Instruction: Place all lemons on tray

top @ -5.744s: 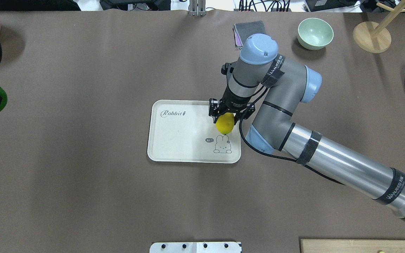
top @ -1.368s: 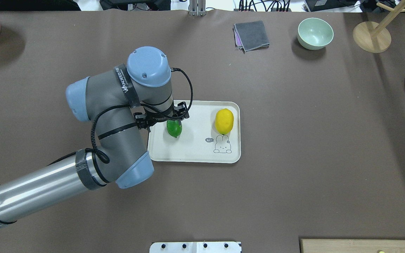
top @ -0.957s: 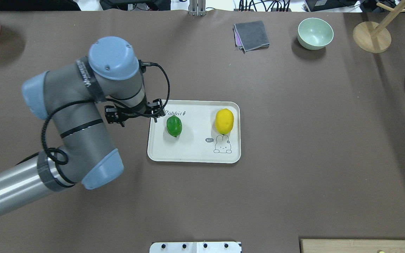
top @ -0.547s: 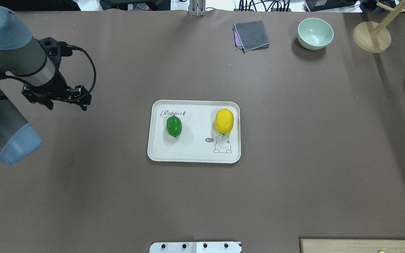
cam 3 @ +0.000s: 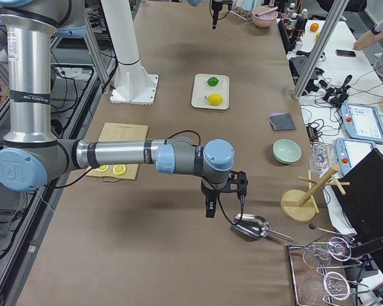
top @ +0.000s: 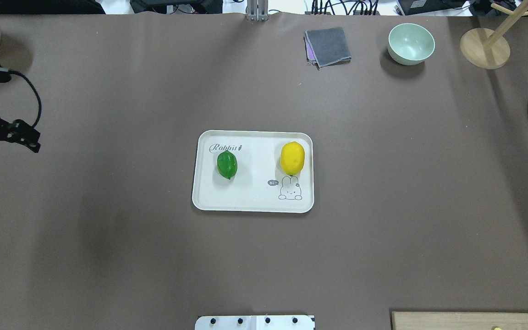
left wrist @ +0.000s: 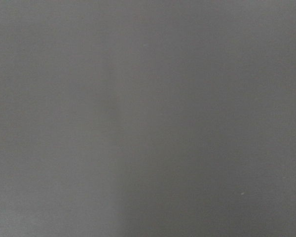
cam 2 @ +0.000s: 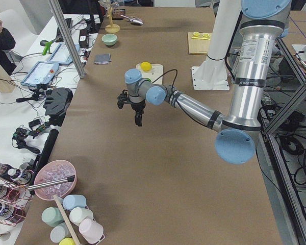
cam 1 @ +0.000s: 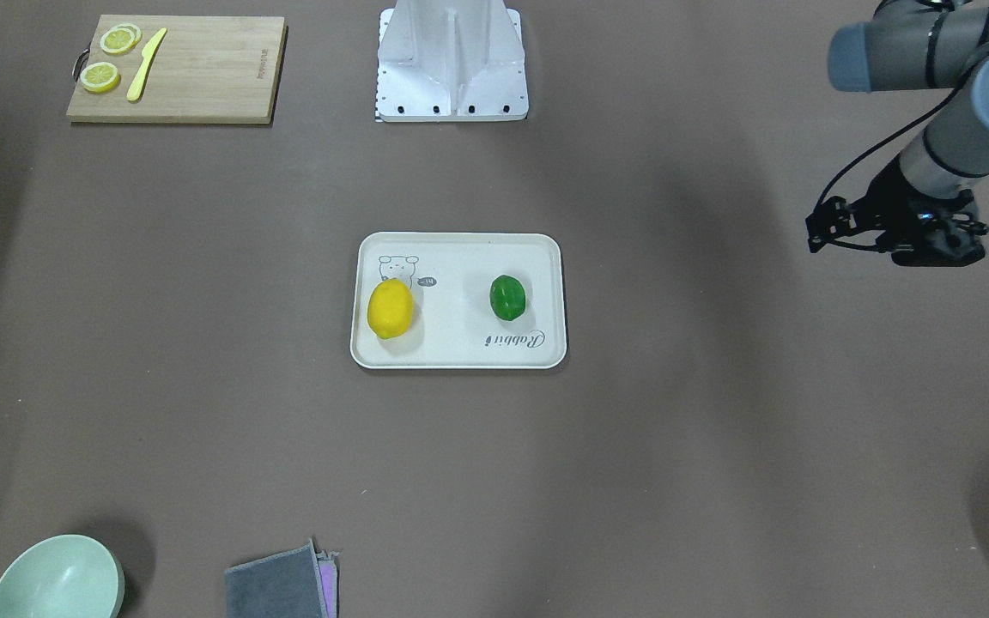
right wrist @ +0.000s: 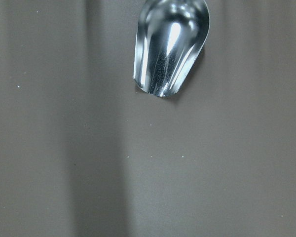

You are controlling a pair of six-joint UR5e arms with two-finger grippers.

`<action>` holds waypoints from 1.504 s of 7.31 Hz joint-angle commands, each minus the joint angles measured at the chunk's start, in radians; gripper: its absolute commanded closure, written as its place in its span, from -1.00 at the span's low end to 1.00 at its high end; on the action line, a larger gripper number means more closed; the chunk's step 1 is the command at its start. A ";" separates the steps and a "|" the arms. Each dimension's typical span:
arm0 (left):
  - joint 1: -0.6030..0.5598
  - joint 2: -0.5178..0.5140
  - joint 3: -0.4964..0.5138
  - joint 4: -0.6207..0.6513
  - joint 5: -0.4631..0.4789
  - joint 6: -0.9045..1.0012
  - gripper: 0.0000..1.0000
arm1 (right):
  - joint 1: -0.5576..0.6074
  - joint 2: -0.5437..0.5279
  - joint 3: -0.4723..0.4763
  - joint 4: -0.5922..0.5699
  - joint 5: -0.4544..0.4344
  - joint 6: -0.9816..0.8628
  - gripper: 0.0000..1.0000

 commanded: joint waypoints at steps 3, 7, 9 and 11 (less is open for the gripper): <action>-0.272 0.279 0.026 -0.028 -0.079 0.273 -0.96 | 0.005 -0.004 0.000 0.000 -0.005 -0.003 -0.98; -0.481 0.237 0.229 -0.009 -0.065 0.435 -0.96 | 0.010 -0.021 0.022 0.000 -0.012 -0.012 -0.98; -0.535 0.156 0.249 0.148 -0.037 0.476 -0.96 | 0.010 -0.039 0.022 0.000 -0.012 -0.016 -0.98; -0.563 0.096 0.226 0.248 0.028 0.563 -0.96 | 0.010 -0.044 0.022 0.000 -0.011 -0.014 -0.98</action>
